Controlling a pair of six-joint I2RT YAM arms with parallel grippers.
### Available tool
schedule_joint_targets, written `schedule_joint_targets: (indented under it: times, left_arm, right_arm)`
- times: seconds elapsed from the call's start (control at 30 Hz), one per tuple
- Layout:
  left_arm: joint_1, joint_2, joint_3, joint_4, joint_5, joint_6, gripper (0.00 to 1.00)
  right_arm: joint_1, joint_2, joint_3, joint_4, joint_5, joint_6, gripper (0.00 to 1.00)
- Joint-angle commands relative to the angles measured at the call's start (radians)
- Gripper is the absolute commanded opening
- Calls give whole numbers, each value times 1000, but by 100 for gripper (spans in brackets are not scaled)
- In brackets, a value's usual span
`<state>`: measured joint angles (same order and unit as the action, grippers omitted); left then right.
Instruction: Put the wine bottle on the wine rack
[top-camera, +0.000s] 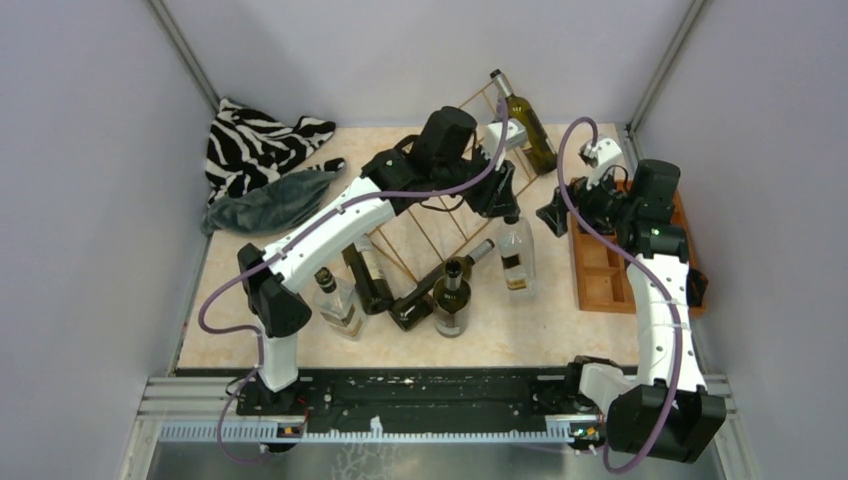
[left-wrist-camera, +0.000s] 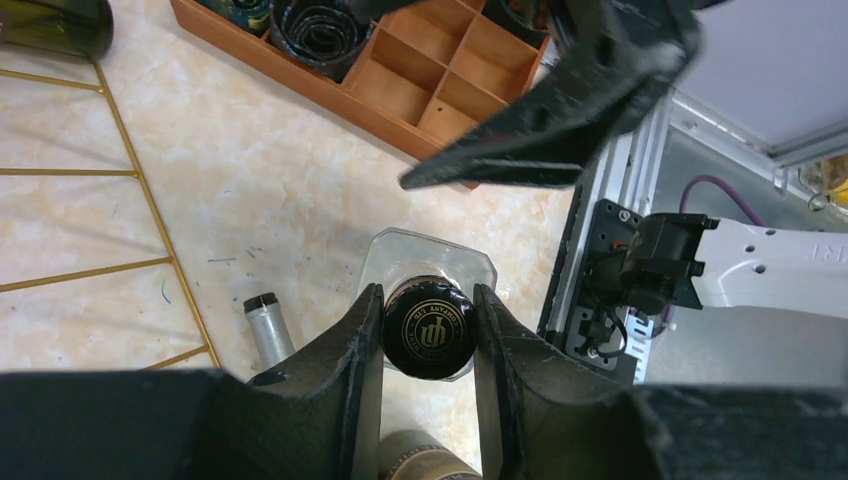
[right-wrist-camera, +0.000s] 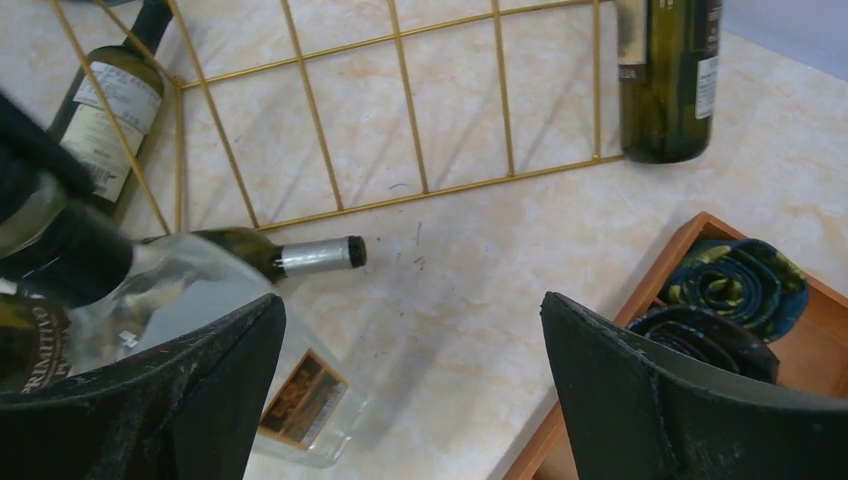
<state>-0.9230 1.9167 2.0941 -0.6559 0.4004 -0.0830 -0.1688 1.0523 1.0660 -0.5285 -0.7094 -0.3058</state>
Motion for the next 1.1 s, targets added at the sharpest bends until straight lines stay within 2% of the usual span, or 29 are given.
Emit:
schedule_joint_targets:
  times: [0.0, 0.23, 0.5, 0.8, 1.07]
  left_arm:
    - [24, 8, 55, 168, 106, -52, 0]
    - [42, 38, 57, 195, 163, -45, 0]
    - [49, 45, 44, 233, 237, 40, 0]
    - [49, 26, -29, 299, 254, 161, 0]
    - [57, 22, -76, 362, 283, 170, 0]
  right_arm:
    - [-11, -28, 33, -46, -121, -79, 98]
    - [-11, -32, 61, -164, -238, -187, 97]
    - [-11, 6, 24, -282, -386, -434, 97]
    - [-4, 41, -60, -274, -466, -652, 98]
    - [60, 51, -181, -104, -421, -611, 97]
